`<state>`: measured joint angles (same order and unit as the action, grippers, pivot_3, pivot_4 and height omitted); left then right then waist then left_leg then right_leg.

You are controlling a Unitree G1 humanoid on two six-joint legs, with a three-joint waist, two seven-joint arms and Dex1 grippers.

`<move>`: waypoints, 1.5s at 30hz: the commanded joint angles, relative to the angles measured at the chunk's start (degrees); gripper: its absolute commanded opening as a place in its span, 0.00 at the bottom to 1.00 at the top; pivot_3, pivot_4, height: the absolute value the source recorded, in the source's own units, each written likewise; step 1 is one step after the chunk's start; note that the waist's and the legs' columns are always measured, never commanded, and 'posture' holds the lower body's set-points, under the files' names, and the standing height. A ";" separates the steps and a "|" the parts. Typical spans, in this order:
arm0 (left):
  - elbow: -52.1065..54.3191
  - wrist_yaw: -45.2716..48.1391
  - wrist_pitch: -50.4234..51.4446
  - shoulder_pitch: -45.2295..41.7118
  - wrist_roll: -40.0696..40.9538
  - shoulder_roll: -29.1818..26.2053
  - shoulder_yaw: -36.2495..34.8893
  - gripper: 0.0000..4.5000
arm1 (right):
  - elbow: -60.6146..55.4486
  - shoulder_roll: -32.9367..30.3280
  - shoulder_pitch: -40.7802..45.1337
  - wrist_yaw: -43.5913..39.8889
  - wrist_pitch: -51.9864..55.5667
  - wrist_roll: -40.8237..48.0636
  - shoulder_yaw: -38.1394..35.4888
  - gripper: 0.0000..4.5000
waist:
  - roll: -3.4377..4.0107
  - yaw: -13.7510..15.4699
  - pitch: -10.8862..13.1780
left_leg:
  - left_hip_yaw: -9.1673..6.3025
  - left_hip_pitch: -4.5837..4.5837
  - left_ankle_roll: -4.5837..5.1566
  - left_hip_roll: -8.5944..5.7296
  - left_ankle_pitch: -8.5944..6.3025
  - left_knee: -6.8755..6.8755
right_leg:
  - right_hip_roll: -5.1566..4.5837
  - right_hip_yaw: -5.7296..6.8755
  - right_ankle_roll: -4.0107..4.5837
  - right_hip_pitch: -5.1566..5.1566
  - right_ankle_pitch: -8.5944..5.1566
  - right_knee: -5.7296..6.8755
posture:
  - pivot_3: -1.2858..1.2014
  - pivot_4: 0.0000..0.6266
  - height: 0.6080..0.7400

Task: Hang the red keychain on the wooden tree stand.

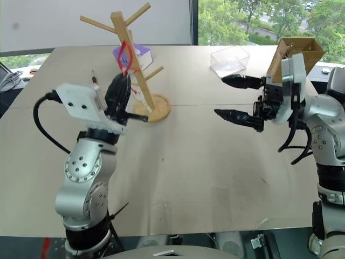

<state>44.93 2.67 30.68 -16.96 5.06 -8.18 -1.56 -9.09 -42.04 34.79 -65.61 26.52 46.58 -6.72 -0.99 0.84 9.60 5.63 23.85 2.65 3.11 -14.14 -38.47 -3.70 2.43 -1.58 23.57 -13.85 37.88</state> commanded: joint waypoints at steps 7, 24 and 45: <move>-3.46 -3.92 -0.34 -0.73 -4.07 0.56 -0.70 0.03 | -0.69 -0.54 2.44 -0.53 1.55 -0.75 -0.87 1.00 | 0.00 -0.03 0.00 | 0.02 -0.02 0.00 0.02 0.00 0.00 | 0.01 0.02 -0.01 0.00 0.00 0.01 | 0.52 0.24 1.00; -10.40 -4.42 -0.54 0.01 -7.46 1.05 0.70 0.03 | -0.90 -0.30 2.67 -1.39 3.27 -1.51 -0.80 1.00 | -0.01 -0.03 0.01 | 0.01 -0.01 0.00 0.03 0.00 0.00 | 0.01 0.03 -0.01 0.01 0.00 0.01 | 0.52 0.24 1.00; -5.11 -2.17 -6.04 8.57 -6.89 3.12 3.04 0.03 | -1.54 0.99 1.39 -1.97 2.08 -2.90 -0.89 1.00 | -0.02 -0.05 0.01 | 0.02 -0.02 0.01 0.05 0.00 0.01 | 0.00 0.03 -0.01 0.01 0.00 0.01 | 0.52 0.24 1.00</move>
<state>39.13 0.29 25.40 -8.18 -1.18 -4.78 1.10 -9.17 -41.21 35.84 -67.20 29.53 43.23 -6.67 -1.01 0.79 9.61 5.65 23.83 2.66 3.17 -14.14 -38.45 -3.70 2.47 -1.58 23.59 -13.86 37.89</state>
